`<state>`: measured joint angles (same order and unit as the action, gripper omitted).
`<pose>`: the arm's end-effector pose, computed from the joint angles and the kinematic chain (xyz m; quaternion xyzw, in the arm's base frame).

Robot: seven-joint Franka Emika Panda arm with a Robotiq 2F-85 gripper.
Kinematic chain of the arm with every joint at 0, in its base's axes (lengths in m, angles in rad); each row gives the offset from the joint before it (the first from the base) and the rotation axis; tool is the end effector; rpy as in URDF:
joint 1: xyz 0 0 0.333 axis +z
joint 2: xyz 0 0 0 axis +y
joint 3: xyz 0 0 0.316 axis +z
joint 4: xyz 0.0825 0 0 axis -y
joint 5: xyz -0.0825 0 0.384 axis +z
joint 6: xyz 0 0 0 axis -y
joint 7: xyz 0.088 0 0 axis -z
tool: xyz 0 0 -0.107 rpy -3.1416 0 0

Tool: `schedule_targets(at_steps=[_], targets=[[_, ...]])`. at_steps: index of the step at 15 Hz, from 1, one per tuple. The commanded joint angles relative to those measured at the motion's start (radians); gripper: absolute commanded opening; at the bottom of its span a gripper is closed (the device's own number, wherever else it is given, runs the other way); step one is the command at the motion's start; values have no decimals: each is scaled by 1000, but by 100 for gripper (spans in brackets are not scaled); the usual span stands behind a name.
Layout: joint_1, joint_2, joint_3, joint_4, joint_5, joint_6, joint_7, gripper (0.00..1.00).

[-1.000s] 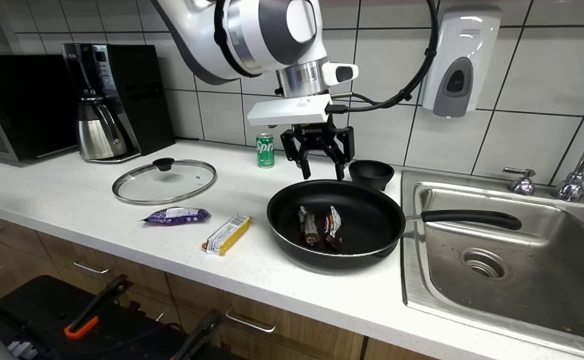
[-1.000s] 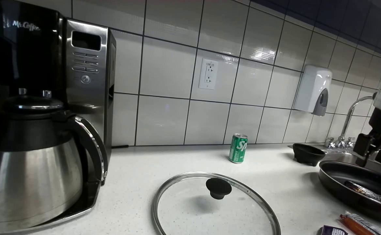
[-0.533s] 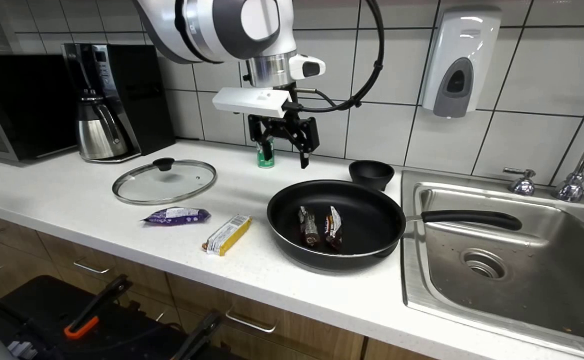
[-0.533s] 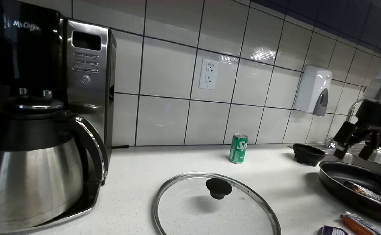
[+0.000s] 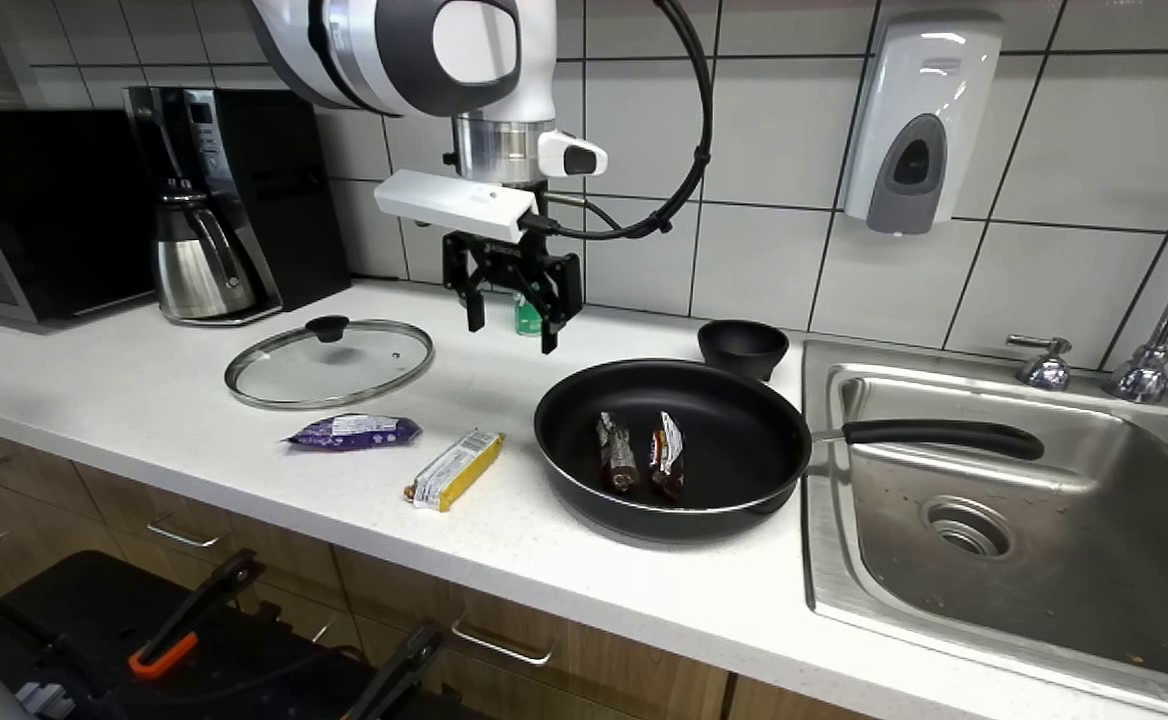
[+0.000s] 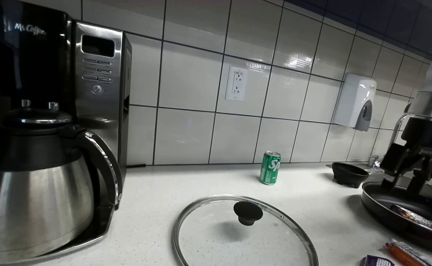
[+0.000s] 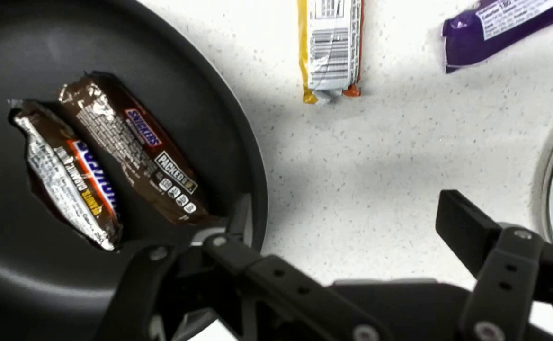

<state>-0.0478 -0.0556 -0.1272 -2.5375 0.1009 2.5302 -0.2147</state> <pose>0.4512 -0.0805 0.2974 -0.9989 0.0208 -0.0298 0.0282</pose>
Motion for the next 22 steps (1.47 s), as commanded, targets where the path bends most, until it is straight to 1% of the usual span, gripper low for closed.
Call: schedule_targets(at_steps=[1,6,13,16,18,22], targets=[[-9,4,15,0,-12,-72,-7,100],[-2,53,34,3,-32,-91,10,100],[7,156,52,-9,-170,-11,97,100],[13,189,62,-11,-177,17,72,100],[13,203,74,-10,-163,22,56,100],[16,217,87,-12,-163,31,54,100]])
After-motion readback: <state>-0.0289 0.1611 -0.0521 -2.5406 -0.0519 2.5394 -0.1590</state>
